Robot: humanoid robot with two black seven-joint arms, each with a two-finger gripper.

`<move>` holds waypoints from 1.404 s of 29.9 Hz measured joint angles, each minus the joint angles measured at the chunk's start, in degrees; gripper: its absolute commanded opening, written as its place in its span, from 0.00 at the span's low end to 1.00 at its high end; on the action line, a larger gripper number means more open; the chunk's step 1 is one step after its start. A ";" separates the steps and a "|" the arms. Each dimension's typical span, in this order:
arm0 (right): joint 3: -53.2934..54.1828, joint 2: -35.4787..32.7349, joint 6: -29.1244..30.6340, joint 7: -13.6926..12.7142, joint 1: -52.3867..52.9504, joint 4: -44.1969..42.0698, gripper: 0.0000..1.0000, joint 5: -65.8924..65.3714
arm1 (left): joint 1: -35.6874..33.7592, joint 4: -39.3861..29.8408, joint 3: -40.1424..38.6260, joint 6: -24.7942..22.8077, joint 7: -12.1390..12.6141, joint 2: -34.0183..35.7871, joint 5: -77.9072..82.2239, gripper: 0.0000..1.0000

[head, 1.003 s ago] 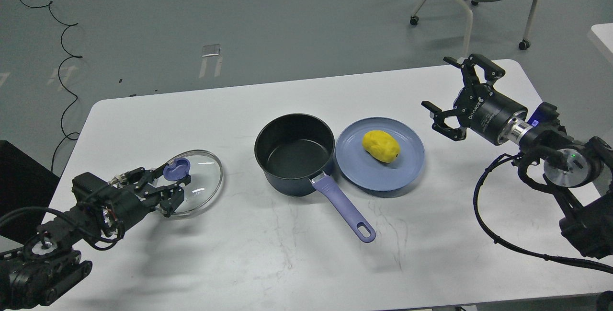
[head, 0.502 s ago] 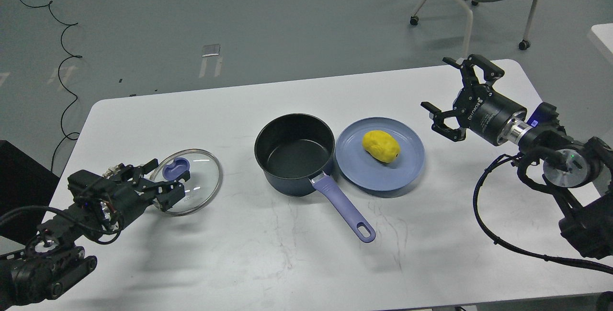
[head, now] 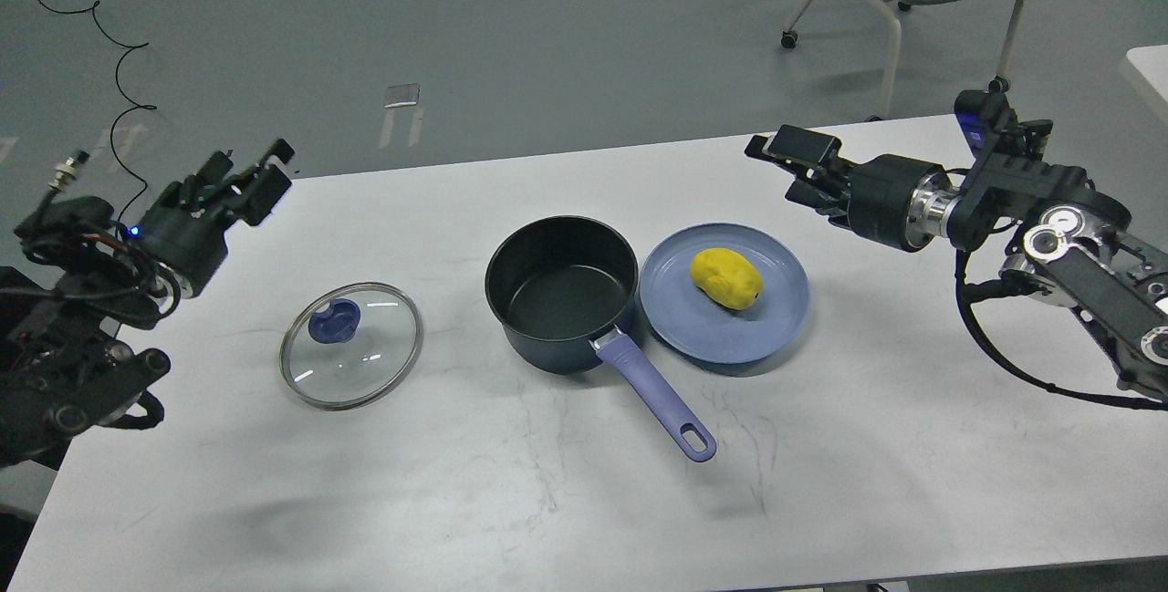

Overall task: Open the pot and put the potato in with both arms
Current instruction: 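Reach the right gripper down and grasp the yellow potato on the plate, then carry the potato over the saucepan with the right gripper and release it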

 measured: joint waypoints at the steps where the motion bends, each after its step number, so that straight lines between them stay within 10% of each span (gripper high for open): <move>1: -1.32 -0.08 -0.04 1.00 0.49 0.14 0.91 -3.94 | -0.76 -0.01 -0.70 -1.63 0.00 0.01 -3.34 0.98; 14: -18.54 1.57 -1.76 7.02 9.14 -5.80 0.94 -31.93 | -3.19 -3.67 -9.88 -36.07 0.00 1.77 -23.39 0.98; 29: -26.37 7.38 -7.09 8.46 9.82 -14.79 0.93 -35.33 | -3.38 -4.30 -11.06 -43.00 0.00 -3.86 -31.46 0.98; 36: -27.90 7.99 -7.10 8.41 9.86 -15.39 0.34 -36.88 | -2.47 -3.62 -11.01 -43.10 0.00 -4.15 -31.51 0.98; 42: -28.25 7.57 -7.10 8.37 10.07 -15.84 0.17 -38.81 | -1.15 -3.23 -10.80 -42.35 0.00 -4.24 -31.42 0.98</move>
